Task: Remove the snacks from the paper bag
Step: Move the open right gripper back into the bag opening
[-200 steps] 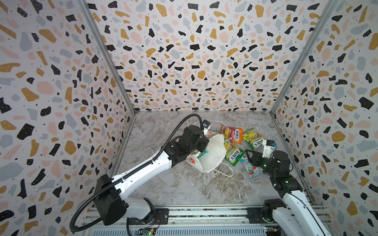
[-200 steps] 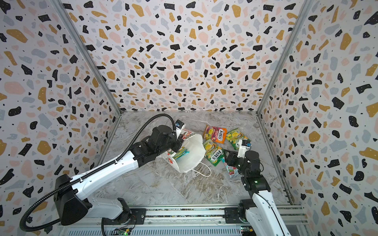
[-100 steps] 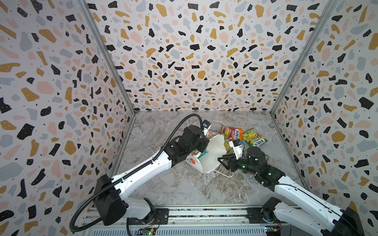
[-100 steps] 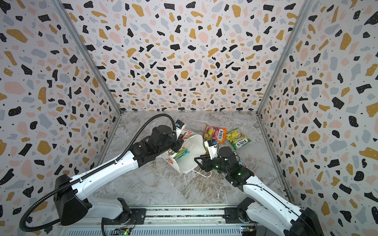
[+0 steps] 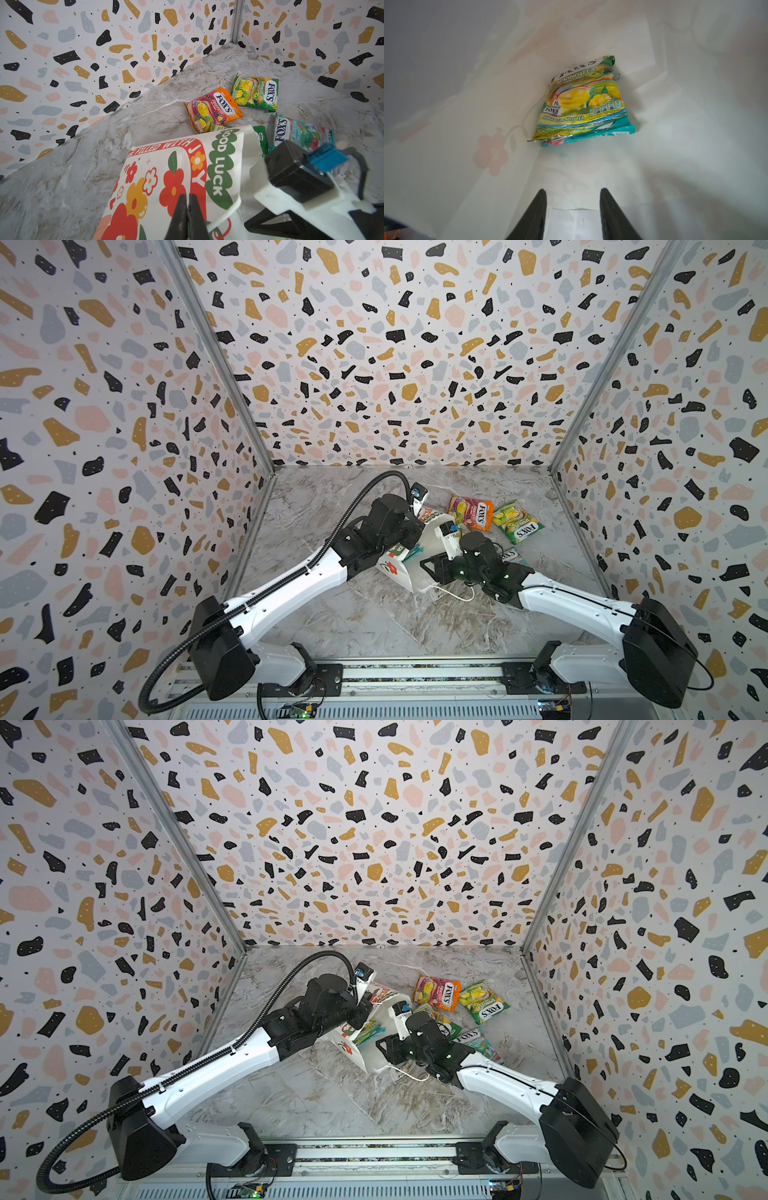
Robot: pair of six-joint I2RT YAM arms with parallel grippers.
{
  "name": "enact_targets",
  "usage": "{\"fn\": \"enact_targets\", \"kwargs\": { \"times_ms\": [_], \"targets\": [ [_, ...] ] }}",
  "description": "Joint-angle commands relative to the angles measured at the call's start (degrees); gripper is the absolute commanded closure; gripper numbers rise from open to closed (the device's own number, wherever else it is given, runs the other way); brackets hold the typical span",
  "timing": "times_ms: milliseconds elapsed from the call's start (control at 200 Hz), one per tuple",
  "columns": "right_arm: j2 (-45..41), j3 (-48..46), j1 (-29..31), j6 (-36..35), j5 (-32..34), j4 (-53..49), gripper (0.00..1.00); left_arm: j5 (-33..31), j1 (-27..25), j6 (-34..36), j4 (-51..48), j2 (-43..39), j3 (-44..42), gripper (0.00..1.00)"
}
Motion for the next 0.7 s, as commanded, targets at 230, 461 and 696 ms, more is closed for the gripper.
{"fn": "enact_targets", "kwargs": {
  "times_ms": [230, 461, 696],
  "targets": [
    [7.58, 6.18, 0.36, 5.02, 4.95, 2.71, 0.57, -0.89, -0.02, 0.33, 2.18, -2.03, -0.19, 1.00],
    [11.41, 7.91, 0.36, 7.25, 8.32, 5.08, 0.57, -0.48, -0.05, 0.29, 2.36, -2.04, -0.36, 1.00],
    [14.25, 9.58, 0.36, 7.40, 11.74, 6.20, 0.57, -0.22, -0.05, 0.29, 2.45, -1.81, -0.37, 1.00]
  ]
}}
